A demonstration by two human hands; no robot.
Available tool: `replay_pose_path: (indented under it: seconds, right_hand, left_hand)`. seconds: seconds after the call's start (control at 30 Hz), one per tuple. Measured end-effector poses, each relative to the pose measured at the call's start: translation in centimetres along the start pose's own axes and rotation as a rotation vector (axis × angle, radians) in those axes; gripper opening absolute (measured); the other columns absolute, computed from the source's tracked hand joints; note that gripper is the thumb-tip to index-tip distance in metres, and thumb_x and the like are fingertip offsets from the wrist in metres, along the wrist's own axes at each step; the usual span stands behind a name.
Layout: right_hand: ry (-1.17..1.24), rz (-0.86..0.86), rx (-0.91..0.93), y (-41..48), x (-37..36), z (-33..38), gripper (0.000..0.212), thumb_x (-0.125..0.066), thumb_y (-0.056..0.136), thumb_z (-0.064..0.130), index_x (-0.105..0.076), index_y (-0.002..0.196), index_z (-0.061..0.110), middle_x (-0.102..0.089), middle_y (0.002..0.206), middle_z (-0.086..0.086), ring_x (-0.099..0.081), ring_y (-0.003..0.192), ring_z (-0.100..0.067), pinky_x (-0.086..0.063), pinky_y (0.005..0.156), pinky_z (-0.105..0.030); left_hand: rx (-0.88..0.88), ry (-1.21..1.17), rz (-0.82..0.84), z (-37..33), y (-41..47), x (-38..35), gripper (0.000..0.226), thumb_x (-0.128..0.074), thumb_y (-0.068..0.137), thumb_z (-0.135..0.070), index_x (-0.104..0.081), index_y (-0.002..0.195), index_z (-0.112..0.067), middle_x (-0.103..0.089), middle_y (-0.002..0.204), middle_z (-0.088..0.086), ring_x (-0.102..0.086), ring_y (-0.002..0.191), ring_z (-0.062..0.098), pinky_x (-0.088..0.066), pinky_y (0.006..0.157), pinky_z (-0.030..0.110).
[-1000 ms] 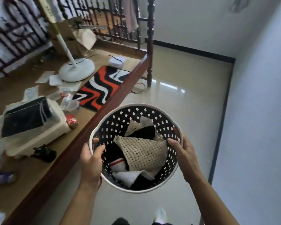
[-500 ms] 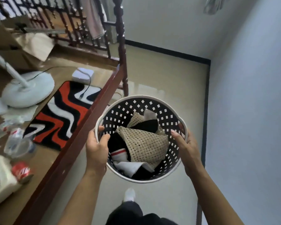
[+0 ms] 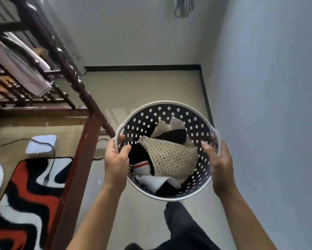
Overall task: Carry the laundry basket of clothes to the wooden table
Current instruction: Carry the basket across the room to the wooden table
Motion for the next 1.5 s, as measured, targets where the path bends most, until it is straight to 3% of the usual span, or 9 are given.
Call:
replay_pose_path:
  seconds: [0.2,0.33,0.5,0.7,0.87,1.13,1.2,1.33,1.5]
  right_hand:
    - [-0.033,0.092,-0.01,14.5,-6.1,4.1,0.033,-0.068,0.088,0.037,-0.068,0.12,0.046,-0.08,0.117,0.017,-0.074,0.118,-0.01,-0.058,0.109,-0.05]
    - [-0.081,0.191,0.017,22.5,-12.2,7.2,0.045,-0.067,0.088,0.037,-0.068,0.133,0.032,-0.078,0.123,0.008,-0.073,0.119,-0.011,-0.06,0.108,-0.045]
    - [-0.111,0.284,0.022,32.3,-20.3,8.6,0.049,-0.068,0.089,0.036,-0.067,0.137,0.024,-0.078,0.129,-0.002,-0.074,0.123,-0.024,-0.058,0.109,-0.056]
    - [-0.136,0.305,0.045,43.5,-29.2,11.1,0.031,-0.066,0.089,0.04,-0.067,0.119,0.043,-0.078,0.121,0.009,-0.074,0.119,-0.017,-0.059,0.107,-0.051]
    - [-0.115,0.263,0.078,52.0,-34.2,14.6,0.047,-0.068,0.09,0.041,-0.067,0.135,0.03,-0.078,0.128,0.003,-0.074,0.123,-0.02,-0.057,0.11,-0.055]
    - [-0.082,0.259,0.063,65.3,-42.3,16.0,0.059,-0.07,0.086,0.048,-0.065,0.141,0.027,-0.076,0.133,0.002,-0.072,0.127,-0.02,-0.055,0.112,-0.056]
    - [-0.087,0.278,0.048,69.2,-45.4,15.6,0.064,-0.071,0.083,0.053,-0.065,0.141,0.028,-0.075,0.135,0.002,-0.072,0.128,-0.02,-0.054,0.113,-0.057]
    - [-0.067,0.379,0.015,77.0,-53.1,15.6,0.062,-0.073,0.08,0.051,-0.067,0.137,0.03,-0.078,0.131,0.008,-0.073,0.126,-0.015,-0.053,0.115,-0.054]
    - [-0.103,0.583,0.02,83.9,-65.7,17.8,0.041,-0.075,0.083,0.043,-0.067,0.123,0.044,-0.078,0.116,0.034,-0.073,0.116,0.006,-0.053,0.116,-0.047]
  left_hand:
    - [0.025,-0.037,-0.101,-3.9,11.3,-3.9,0.033,-0.055,0.096,-0.001,-0.06,0.127,-0.01,-0.073,0.115,0.015,-0.075,0.104,0.026,-0.062,0.078,0.036]
    - [0.032,-0.093,-0.206,-5.7,18.2,-4.0,0.033,-0.058,0.093,-0.005,-0.061,0.124,-0.015,-0.071,0.122,0.018,-0.073,0.11,0.03,-0.06,0.089,0.046]
    - [0.021,-0.163,-0.3,-7.3,27.8,-4.1,0.031,-0.058,0.092,-0.003,-0.061,0.119,-0.017,-0.072,0.116,0.019,-0.075,0.105,0.029,-0.062,0.082,0.041]
    - [0.01,-0.146,-0.303,-10.2,42.3,-5.6,0.028,-0.059,0.09,-0.003,-0.062,0.112,-0.019,-0.072,0.109,0.008,-0.072,0.105,0.025,-0.057,0.075,0.024]
    - [0.004,-0.124,-0.258,-14.6,53.1,-8.4,0.028,-0.06,0.089,-0.005,-0.06,0.113,-0.018,-0.071,0.118,0.017,-0.07,0.113,0.035,-0.058,0.095,0.048]
    - [0.009,-0.111,-0.244,-18.2,68.0,-11.4,0.037,-0.059,0.089,-0.003,-0.057,0.127,-0.005,-0.069,0.123,0.024,-0.068,0.115,0.04,-0.055,0.098,0.054]
    - [0.014,-0.123,-0.275,-18.6,72.0,-11.5,0.035,-0.059,0.089,-0.002,-0.058,0.123,-0.006,-0.071,0.118,0.022,-0.07,0.111,0.038,-0.058,0.093,0.049]
    - [0.023,-0.149,-0.352,-20.6,79.4,-11.1,0.036,-0.058,0.089,0.004,-0.057,0.125,-0.003,-0.071,0.107,0.016,-0.073,0.089,0.022,-0.059,0.069,0.026]
    - [-0.01,-0.191,-0.543,-24.4,85.5,-7.1,0.051,-0.061,0.079,-0.006,-0.055,0.129,0.0,-0.07,0.108,0.015,-0.071,0.095,0.022,-0.057,0.084,0.037]
Point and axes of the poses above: each hand's wrist, its own y-axis towards the middle knuckle, its own x-axis out of the back of the hand, z = x × y, the point moved 8 cm from there along y, towards the middle knuckle
